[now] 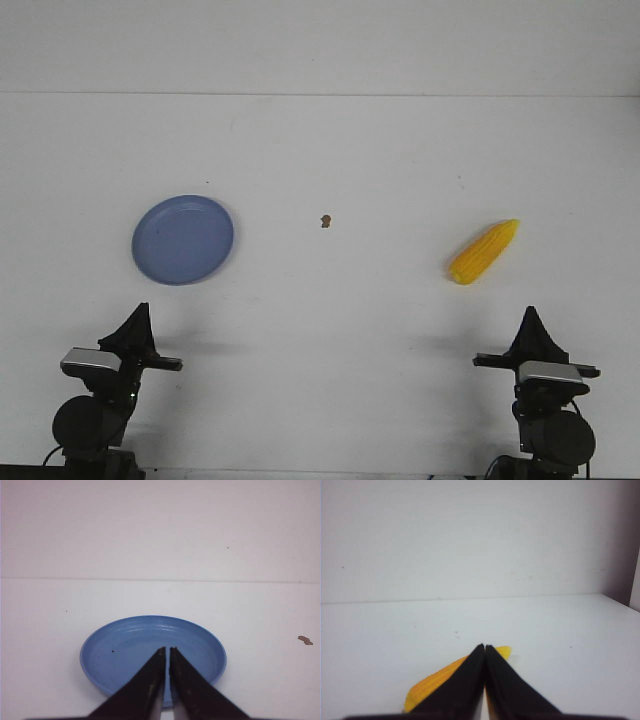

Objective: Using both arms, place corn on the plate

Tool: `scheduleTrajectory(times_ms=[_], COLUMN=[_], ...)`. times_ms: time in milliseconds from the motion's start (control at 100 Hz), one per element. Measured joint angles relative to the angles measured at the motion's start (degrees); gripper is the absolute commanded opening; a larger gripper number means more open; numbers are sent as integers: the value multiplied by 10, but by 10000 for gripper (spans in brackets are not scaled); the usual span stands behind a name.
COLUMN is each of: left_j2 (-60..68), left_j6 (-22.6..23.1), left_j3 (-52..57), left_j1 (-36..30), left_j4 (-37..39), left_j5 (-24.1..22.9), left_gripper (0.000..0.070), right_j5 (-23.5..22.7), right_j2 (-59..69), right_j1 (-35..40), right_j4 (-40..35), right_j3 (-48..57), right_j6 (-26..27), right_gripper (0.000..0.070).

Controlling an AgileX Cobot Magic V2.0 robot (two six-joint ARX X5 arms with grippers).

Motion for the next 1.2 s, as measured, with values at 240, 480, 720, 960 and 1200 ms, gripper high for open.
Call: scheduleTrajectory(times_ms=[240, 480, 720, 960, 1200], left_j2=[0, 0, 0, 2, 73], left_j6=[0, 0, 0, -5, -50], left_j3=[0, 0, 0, 22, 144], left_j1=[0, 0, 0, 0, 0], left_j4=[0, 0, 0, -7, -58], left_j5=[0, 0, 0, 0, 0], left_gripper=[12, 12, 12, 12, 12], right_j5=[0, 0, 0, 0, -5], right_j2=[0, 0, 0, 0, 14], right_j1=[0, 0, 0, 0, 0], right_j4=[0, 0, 1, 38, -71], right_j3=[0, 0, 0, 3, 102], right_j6=[0, 0, 0, 6, 29], right_gripper=[4, 4, 4, 4, 4])
